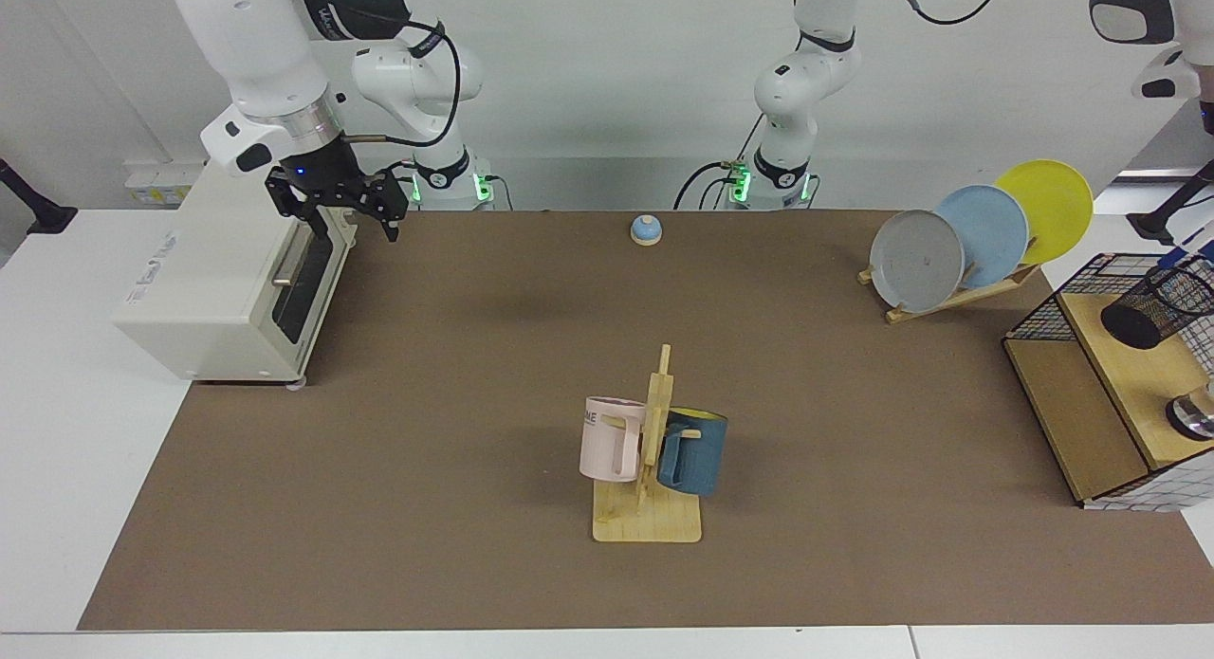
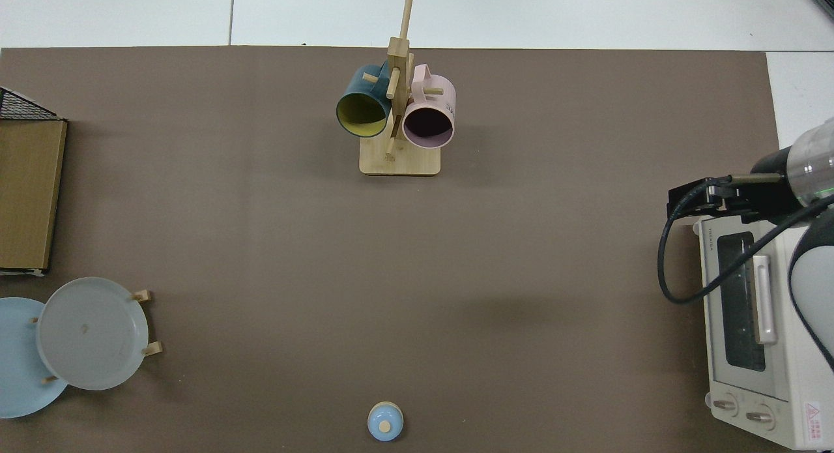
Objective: Put markers into pen holder
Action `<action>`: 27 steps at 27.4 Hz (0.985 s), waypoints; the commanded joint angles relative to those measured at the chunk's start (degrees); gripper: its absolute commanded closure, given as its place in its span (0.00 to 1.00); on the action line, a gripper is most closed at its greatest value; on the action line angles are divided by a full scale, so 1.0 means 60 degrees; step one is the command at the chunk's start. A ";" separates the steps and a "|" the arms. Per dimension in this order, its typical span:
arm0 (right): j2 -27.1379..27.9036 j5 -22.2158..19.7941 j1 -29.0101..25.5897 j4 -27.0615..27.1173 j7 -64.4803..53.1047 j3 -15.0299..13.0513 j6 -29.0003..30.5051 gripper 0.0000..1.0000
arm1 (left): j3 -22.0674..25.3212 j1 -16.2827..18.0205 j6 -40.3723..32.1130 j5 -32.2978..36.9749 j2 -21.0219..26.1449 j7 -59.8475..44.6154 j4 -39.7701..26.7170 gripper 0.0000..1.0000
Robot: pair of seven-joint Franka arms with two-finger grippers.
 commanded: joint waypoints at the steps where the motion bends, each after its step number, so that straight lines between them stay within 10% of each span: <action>1: -0.0238 0.0059 -0.0197 -0.0313 -0.0203 0.0118 0.0236 0.00 | -0.0069 0.0370 0.0278 0.0162 0.0180 0.0548 0.0281 1.00; 27: -0.0238 0.0059 -0.0197 -0.0313 -0.0203 0.0104 0.0236 0.00 | -0.0054 0.0854 0.0806 0.0162 0.1059 0.1266 0.0033 1.00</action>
